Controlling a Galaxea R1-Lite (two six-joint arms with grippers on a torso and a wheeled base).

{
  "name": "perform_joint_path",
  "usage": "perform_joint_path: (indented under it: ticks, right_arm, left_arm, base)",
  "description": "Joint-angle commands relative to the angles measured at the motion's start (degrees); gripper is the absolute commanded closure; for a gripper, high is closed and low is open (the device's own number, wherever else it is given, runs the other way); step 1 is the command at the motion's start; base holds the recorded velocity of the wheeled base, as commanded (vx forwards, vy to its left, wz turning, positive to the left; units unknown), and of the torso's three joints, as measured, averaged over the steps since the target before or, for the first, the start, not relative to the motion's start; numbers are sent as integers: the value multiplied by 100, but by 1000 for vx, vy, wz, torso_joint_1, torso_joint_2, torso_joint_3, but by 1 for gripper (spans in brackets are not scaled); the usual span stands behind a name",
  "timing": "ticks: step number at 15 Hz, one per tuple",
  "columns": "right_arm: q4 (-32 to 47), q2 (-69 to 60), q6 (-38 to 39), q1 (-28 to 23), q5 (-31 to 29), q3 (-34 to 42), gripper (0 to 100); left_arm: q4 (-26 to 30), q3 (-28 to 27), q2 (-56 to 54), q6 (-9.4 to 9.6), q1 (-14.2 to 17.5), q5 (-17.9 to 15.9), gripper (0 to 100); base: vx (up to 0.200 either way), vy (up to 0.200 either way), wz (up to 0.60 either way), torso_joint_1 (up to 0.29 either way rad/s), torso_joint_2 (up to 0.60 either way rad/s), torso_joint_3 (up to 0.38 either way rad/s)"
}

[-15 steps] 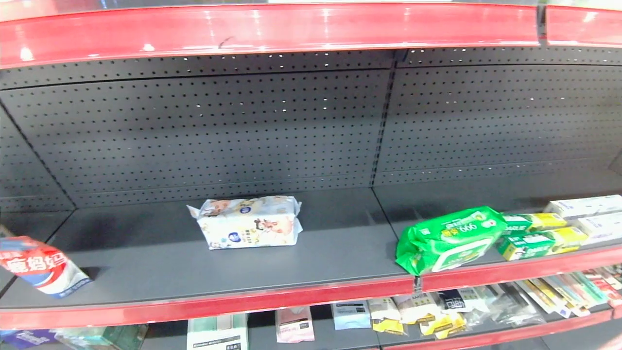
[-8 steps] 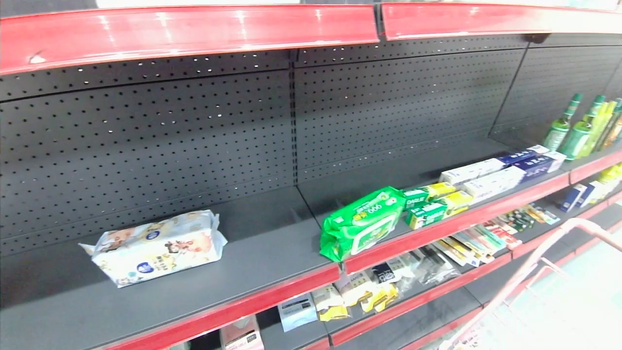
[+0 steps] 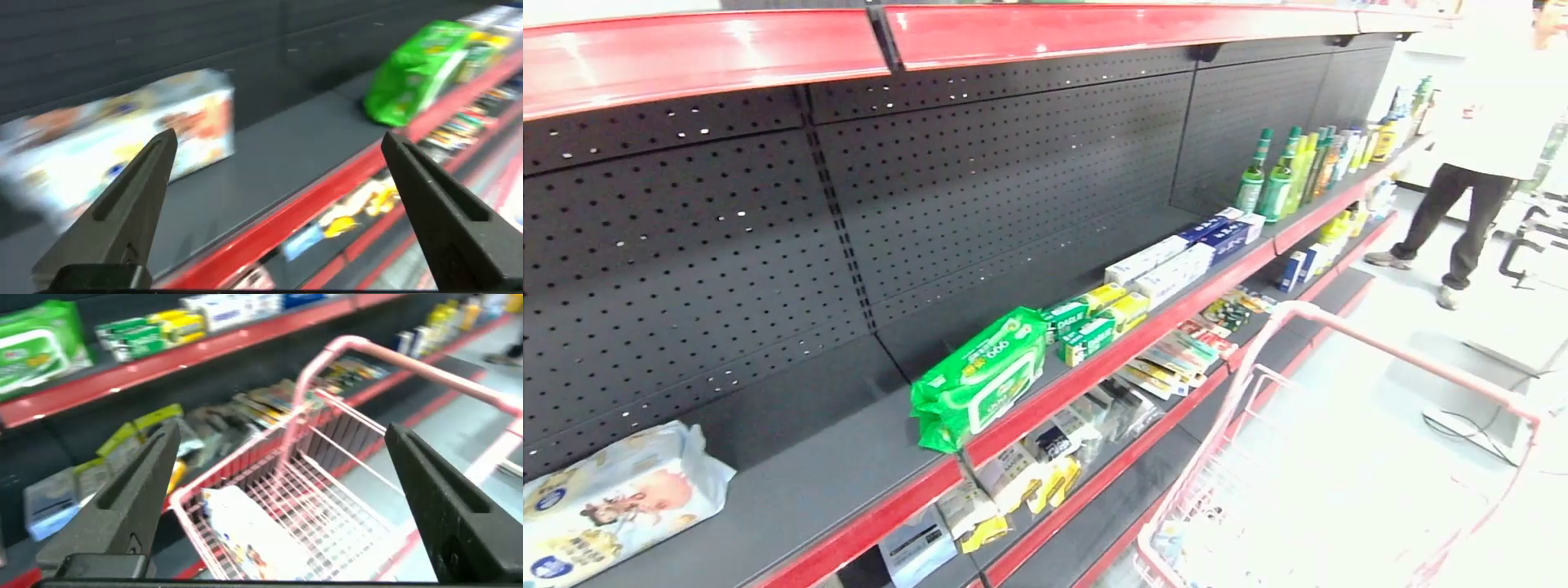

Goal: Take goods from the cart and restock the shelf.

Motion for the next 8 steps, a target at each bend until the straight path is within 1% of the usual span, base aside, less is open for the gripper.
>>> perform_joint_path:
  ticks: [1,5,8]
  right_arm:
    - [2,1,0,-1,-2,0,0]
    - [2,1,0,-1,-2,0,0]
    - [2,10,-18,-1,-2,0,0]
  left_arm:
    - [-2,0,7,0,0,1,0]
    - [-2,0,7,0,0,1,0]
    - [-2,0,7,0,0,1,0]
  base:
    - [0,0,-600,-2,7,-2]
    - [0,0,-600,1,2,2]
    - [0,0,0,0,0,0]
